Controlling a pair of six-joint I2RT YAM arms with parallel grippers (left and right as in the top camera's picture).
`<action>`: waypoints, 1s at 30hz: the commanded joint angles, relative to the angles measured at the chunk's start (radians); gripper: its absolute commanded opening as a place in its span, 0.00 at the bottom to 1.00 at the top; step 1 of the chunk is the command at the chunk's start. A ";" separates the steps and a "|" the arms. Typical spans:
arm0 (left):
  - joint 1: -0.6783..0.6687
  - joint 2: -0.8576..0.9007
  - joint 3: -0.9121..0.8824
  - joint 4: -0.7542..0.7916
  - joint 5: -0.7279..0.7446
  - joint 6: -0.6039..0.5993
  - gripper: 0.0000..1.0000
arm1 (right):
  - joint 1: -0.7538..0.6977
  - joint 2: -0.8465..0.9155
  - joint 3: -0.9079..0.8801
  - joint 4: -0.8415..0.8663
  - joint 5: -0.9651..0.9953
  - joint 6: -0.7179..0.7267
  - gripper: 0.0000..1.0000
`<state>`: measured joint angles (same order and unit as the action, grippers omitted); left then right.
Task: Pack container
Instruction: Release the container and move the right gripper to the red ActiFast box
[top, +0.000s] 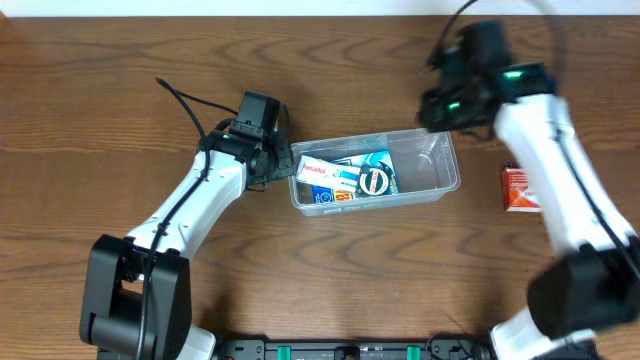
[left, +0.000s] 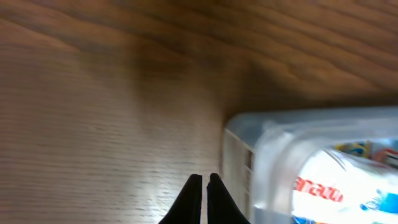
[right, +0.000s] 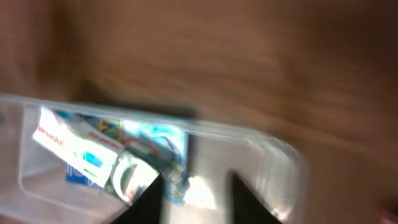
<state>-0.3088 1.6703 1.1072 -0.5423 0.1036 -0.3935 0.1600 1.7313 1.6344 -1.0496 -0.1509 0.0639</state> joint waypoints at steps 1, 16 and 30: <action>0.006 -0.004 -0.003 0.000 -0.135 -0.013 0.15 | -0.066 -0.075 0.032 -0.084 0.290 -0.004 0.70; 0.052 -0.004 -0.003 0.081 -0.285 -0.012 1.00 | -0.444 -0.043 -0.187 -0.132 0.301 0.073 0.99; 0.066 -0.004 -0.004 0.101 -0.284 -0.012 0.98 | -0.455 -0.043 -0.562 0.338 0.255 -0.056 0.99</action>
<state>-0.2466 1.6703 1.1069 -0.4305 -0.1646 -0.4042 -0.2905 1.6882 1.1069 -0.7483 0.1200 0.0608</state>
